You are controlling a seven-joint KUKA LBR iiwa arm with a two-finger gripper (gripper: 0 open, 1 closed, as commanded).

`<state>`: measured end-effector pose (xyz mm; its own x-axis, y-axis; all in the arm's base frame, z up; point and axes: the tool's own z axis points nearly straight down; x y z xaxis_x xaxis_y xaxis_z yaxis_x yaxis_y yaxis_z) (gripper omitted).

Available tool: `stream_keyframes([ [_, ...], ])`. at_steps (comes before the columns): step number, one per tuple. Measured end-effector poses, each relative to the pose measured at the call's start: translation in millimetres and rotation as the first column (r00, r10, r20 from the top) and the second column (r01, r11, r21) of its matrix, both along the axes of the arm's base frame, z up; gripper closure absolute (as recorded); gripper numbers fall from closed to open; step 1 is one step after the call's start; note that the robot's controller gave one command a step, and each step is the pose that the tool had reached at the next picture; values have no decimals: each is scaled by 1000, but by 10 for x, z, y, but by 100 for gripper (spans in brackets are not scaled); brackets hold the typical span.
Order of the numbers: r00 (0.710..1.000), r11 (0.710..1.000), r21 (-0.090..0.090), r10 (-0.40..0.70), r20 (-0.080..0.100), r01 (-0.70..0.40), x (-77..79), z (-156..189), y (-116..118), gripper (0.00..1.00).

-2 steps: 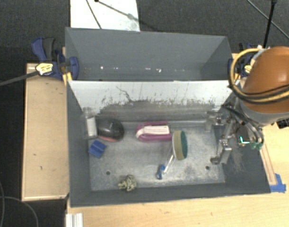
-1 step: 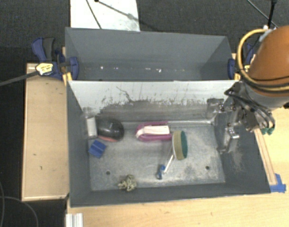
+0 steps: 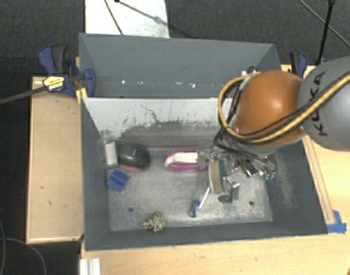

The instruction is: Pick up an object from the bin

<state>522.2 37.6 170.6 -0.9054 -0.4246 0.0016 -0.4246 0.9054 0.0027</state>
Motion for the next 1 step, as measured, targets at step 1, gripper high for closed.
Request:
stream_keyframes([
  [1,937,937,0,348,3,-348,384,-988,-405,0],
])
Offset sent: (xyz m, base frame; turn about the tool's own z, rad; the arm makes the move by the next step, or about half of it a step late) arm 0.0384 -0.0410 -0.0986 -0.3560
